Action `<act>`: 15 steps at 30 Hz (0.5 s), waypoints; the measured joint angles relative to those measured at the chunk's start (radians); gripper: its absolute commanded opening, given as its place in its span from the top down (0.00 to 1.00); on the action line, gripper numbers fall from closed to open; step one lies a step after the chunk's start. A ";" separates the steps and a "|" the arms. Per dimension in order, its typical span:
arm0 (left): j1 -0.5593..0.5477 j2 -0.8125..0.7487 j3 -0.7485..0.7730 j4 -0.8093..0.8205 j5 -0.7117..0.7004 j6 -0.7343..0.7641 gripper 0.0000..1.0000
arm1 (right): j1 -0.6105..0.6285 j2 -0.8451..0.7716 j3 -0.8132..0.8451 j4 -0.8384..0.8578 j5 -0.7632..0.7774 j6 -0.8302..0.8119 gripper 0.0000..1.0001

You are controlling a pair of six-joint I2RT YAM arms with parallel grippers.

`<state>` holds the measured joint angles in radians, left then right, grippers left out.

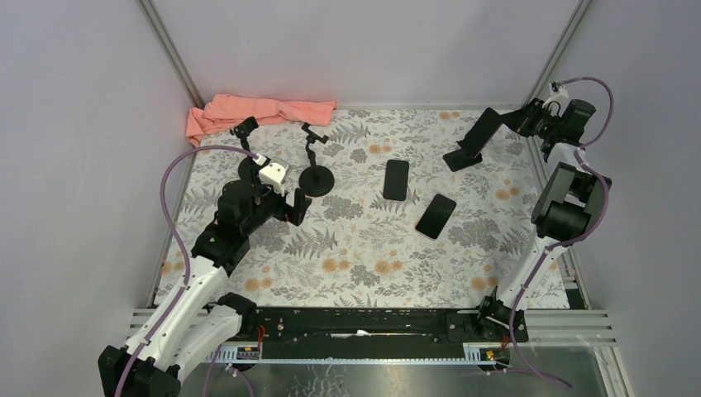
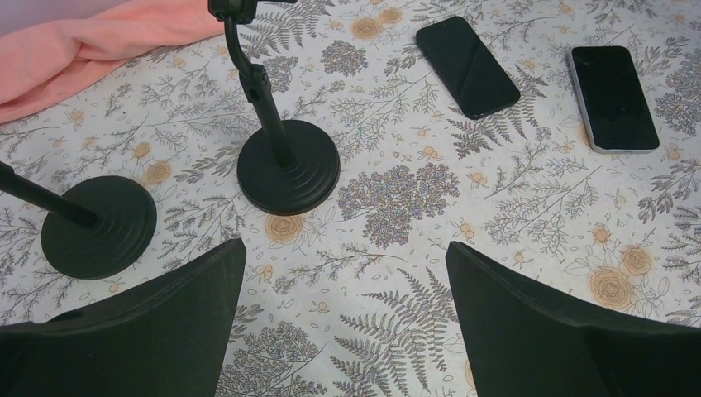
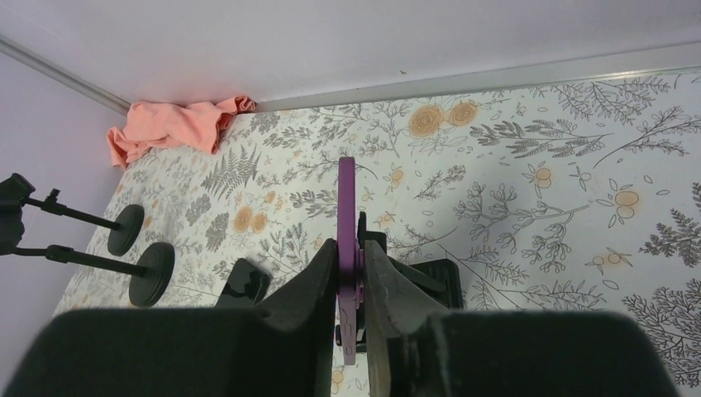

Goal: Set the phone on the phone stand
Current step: Adjust the phone at the phone stand.

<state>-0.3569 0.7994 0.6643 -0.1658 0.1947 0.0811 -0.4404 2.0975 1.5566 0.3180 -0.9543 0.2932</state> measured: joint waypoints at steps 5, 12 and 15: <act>0.000 0.002 0.000 0.000 0.000 0.000 0.01 | 0.000 0.000 -0.011 0.038 0.008 0.015 0.97; 0.000 0.003 0.000 0.000 0.000 0.000 0.01 | 0.000 0.000 -0.058 0.133 0.031 0.075 0.97; 0.000 0.004 0.000 0.000 0.000 0.000 0.01 | 0.000 0.000 -0.078 0.177 0.041 0.102 0.98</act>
<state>-0.3569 0.8032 0.6643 -0.1658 0.1951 0.0811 -0.4408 2.0975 1.4788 0.4950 -0.9131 0.3950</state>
